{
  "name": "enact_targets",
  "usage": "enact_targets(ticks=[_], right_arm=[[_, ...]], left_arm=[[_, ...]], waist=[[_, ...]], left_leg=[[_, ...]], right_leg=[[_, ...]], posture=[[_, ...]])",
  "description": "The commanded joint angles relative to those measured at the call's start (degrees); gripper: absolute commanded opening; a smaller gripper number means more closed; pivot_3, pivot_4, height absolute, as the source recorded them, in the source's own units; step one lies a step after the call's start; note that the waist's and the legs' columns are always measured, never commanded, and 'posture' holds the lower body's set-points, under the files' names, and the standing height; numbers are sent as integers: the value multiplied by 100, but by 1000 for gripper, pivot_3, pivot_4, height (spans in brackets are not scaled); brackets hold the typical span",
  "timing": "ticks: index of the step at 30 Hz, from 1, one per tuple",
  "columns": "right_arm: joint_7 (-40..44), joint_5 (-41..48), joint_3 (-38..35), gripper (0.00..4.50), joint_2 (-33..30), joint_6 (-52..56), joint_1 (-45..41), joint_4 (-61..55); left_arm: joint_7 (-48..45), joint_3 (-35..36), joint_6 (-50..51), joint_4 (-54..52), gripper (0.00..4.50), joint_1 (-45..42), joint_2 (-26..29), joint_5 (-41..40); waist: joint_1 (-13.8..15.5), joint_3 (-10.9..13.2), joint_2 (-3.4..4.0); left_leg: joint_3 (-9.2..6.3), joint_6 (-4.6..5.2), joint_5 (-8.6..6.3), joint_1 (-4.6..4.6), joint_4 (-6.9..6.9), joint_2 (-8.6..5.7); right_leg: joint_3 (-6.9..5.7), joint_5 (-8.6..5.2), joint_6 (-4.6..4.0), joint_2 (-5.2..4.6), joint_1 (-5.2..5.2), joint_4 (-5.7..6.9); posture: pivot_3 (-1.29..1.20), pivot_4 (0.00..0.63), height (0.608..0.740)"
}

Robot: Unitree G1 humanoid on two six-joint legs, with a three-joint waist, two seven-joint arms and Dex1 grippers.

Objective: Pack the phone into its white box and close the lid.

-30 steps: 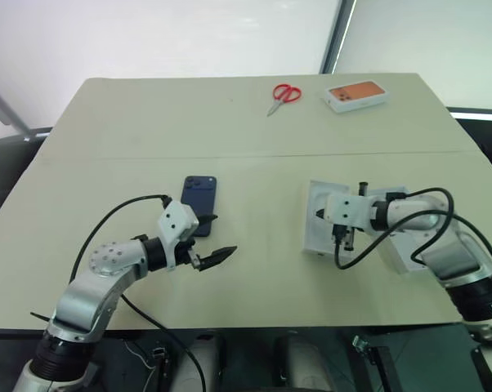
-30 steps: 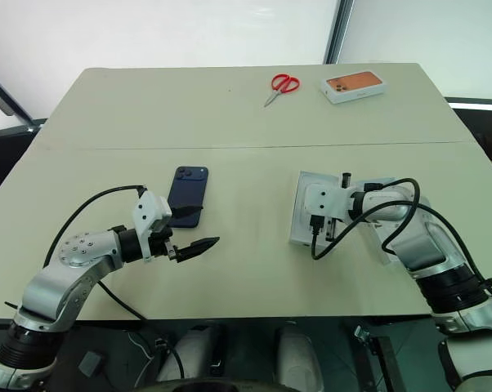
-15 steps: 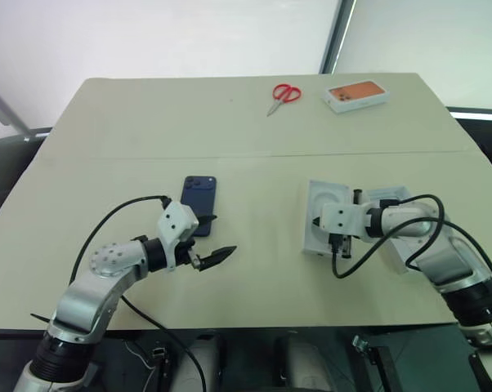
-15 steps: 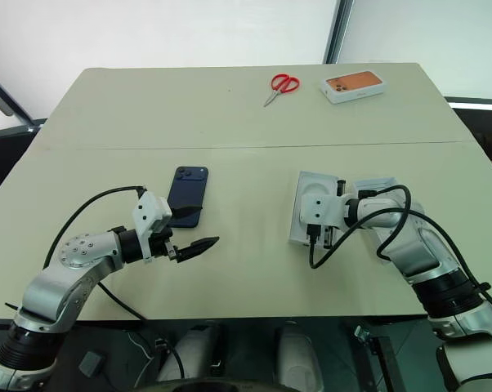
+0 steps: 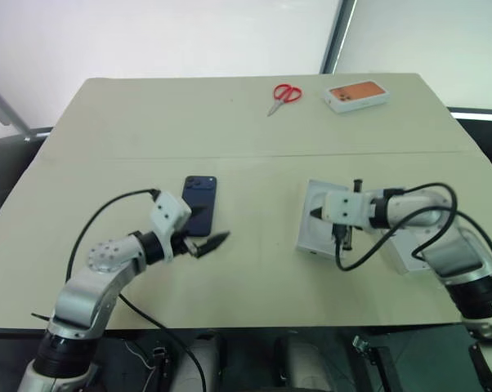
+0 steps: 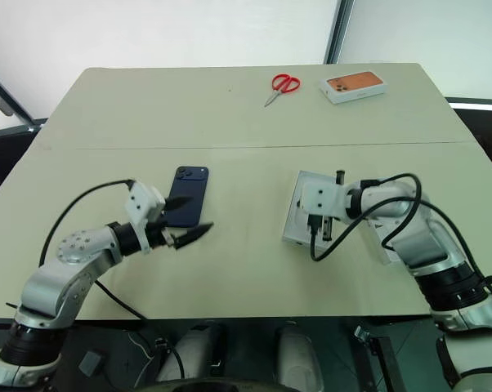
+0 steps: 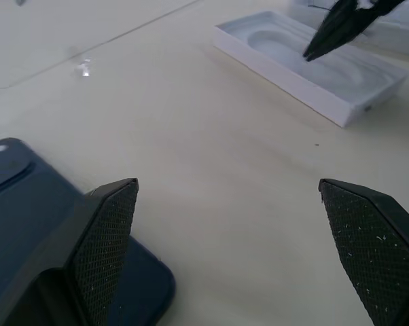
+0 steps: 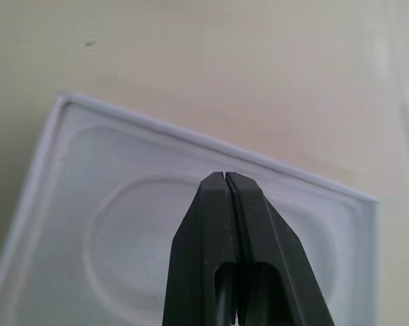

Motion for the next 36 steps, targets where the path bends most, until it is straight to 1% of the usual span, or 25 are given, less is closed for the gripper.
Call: enact_targets(ticks=[1, 4, 7, 11, 13, 19, 24, 28, 36], right_arm=[[-176, 295, -289, 20, 209, 189, -333, -124], [-404, 372, -147, 20, 678, 407, -585, -236], [-574, 228, 205, 20, 1135, 589, -690, -284], [-879, -129, 850, 20, 1805, 744, -850, -81], [-991, -272, 1100, 20, 2092, 843, -935, 68], [-1266, -662, 1710, 20, 2750, 794, -1173, 702], [-1342, -844, 2007, 20, 3133, 585, -1319, 1185], [-1491, -988, 2187, 20, 3505, 461, -1465, 1657], [-1605, -1093, 2172, 20, 3718, 264, -1566, 1973]], left_arm=[[1076, 1095, 884, 286, 4500, -448, -342, -543], [1880, 1771, 1744, 520, 4500, -785, -466, -746], [2460, 2120, 2941, 802, 4500, -1221, -458, -925], [2619, 2260, 4348, 1307, 4500, -1864, -378, -1110], [2640, 2303, 4833, 1562, 4500, -2150, -400, -1122], [2514, 2367, 5547, 1935, 4500, -2562, -684, -1093], [2521, 2423, 5817, 1923, 4500, -2564, -950, -1055], [2578, 2371, 5826, 1755, 4500, -2441, -1280, -1321], [2930, 2409, 5826, 1410, 4500, -2101, -1724, -1883]], waist=[[-12, 1, -4], [-41, 1, -4], [-24, 0, -6], [-1, 0, -9], [-5, -1, -10], [-29, -3, -10], [-13, -5, -9], [-4, -7, -10], [-12, -13, -11]], left_leg=[[-1, 0, 0, 0, 1, 0], [-1, -5, 3, 1, 0, 1], [-2, -19, 11, 0, 0, 1], [-4, -32, 18, -4, 5, -6], [-7, -37, 21, -5, 6, -7], [-9, -46, 26, -5, 4, -6], [-9, -47, 26, -4, 3, -8], [-10, -48, 26, -3, 3, -10], [-10, -49, 26, -2, 2, -11]], right_leg=[[-4, 0, 0, 0, 0, 0], [-5, 0, 1, 2, -2, 2], [-6, 0, 1, 2, -5, 6], [-7, 0, 2, 0, -5, 7], [-8, 0, 2, 0, -5, 8], [-9, 1, 2, 1, -11, 11], [-9, 1, 2, -1, -10, 11], [-9, 0, 2, -3, -9, 11], [-8, 1, 2, -4, -8, 11]], posture=[[0, 150, 697], [0, 150, 697], [0, 150, 697], [0, 150, 697], [0, 150, 697], [0, 150, 697], [0, 150, 697], [0, 150, 697], [0, 150, 697]])
